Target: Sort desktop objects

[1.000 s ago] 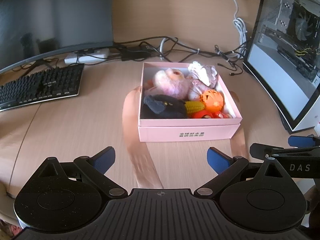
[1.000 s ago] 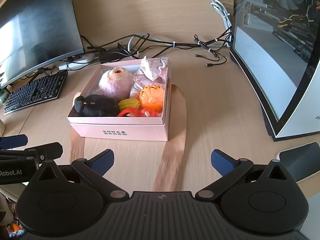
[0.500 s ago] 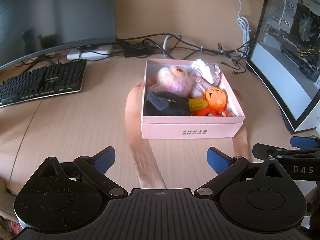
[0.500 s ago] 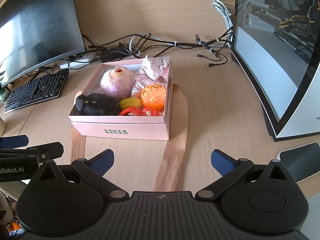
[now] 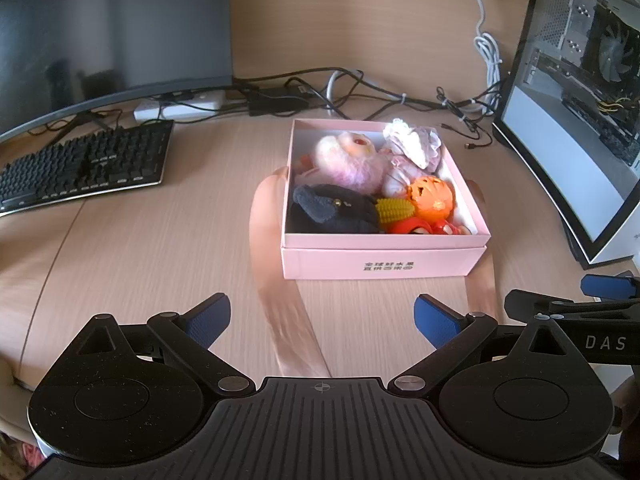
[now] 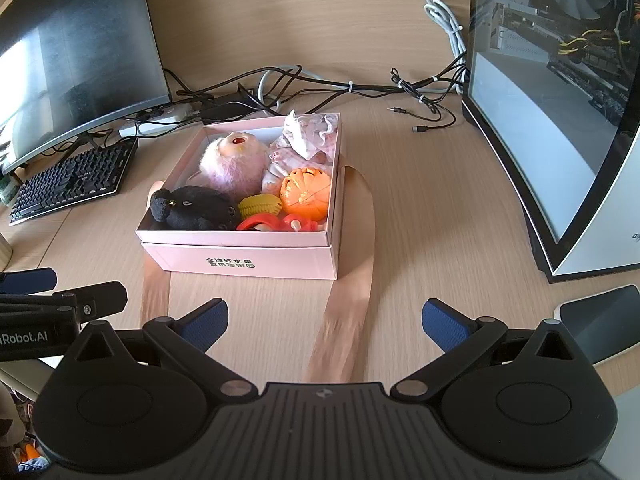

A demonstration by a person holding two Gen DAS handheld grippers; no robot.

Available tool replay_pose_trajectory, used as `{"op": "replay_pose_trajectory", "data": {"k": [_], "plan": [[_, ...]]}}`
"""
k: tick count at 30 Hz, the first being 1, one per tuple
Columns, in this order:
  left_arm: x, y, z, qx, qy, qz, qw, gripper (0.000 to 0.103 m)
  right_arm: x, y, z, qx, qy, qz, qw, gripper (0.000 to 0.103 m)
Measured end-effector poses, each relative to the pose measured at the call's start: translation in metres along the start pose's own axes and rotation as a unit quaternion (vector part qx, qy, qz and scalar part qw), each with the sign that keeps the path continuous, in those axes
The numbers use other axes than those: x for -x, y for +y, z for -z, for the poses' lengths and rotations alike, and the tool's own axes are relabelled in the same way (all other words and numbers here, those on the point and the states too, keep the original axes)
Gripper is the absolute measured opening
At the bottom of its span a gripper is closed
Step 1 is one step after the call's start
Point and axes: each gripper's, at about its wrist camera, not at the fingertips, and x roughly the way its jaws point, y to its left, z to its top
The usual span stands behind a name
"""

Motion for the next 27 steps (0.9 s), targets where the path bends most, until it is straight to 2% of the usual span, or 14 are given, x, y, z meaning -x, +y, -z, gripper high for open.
{"op": "replay_pose_trajectory", "data": {"k": [27], "plan": [[-0.0048,0.0037,-0.0013,0.009,0.006,-0.001,0.9999,0.101,-0.005,0.0019,-0.0014,0.002,0.007,-0.002,1.0,0.103]]}}
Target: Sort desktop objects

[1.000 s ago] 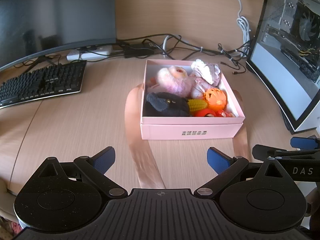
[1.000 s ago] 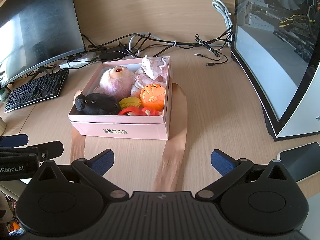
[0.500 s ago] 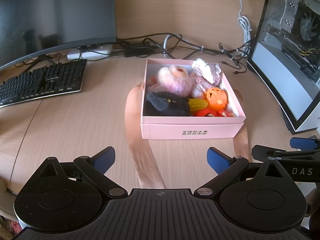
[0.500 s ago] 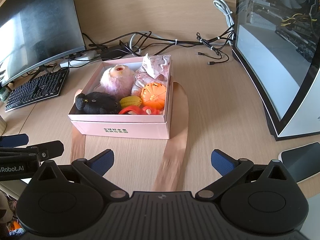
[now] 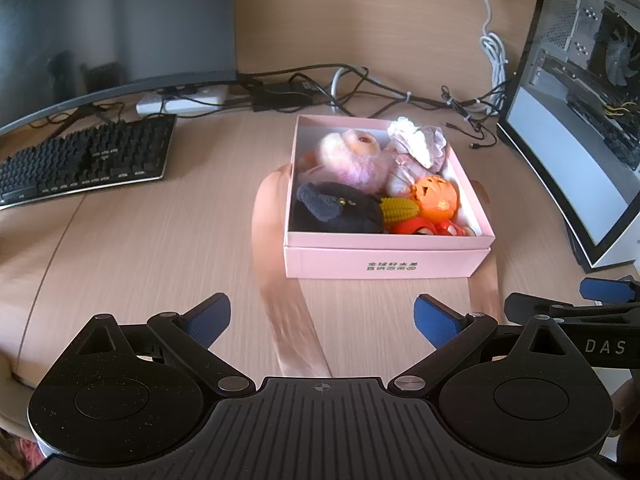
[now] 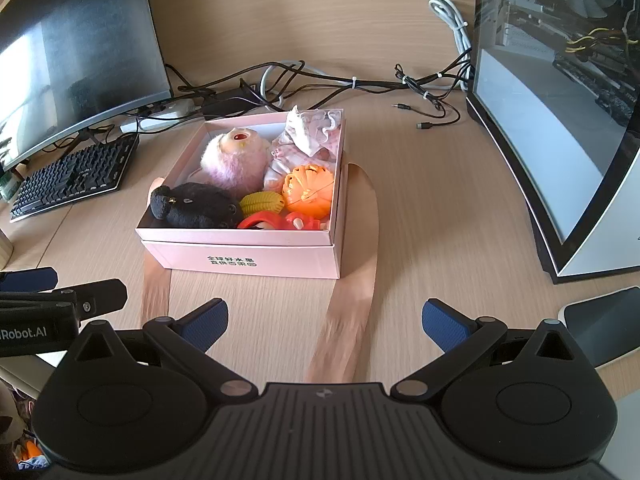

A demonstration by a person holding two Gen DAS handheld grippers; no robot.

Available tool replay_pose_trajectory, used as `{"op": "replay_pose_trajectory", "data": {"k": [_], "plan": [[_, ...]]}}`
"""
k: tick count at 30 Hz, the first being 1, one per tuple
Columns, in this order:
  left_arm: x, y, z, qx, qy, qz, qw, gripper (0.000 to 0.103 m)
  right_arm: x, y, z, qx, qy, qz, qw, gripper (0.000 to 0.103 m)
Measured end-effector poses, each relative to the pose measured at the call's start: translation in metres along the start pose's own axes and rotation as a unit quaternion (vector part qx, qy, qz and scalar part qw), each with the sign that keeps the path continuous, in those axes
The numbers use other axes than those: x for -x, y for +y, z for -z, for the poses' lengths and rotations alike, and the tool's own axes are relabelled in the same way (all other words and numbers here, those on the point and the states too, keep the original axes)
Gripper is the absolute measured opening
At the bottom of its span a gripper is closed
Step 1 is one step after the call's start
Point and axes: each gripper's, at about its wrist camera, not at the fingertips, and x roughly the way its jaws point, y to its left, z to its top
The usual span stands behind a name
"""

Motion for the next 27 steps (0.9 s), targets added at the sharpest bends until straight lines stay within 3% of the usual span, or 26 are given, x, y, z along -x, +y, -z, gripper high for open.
{"op": "replay_pose_trajectory", "data": {"k": [27], "plan": [[-0.007,0.002,-0.007,-0.002,-0.007,0.016,0.9998,0.101,-0.011,-0.004,-0.008,-0.009,0.006,0.002,1.0,0.103]]}}
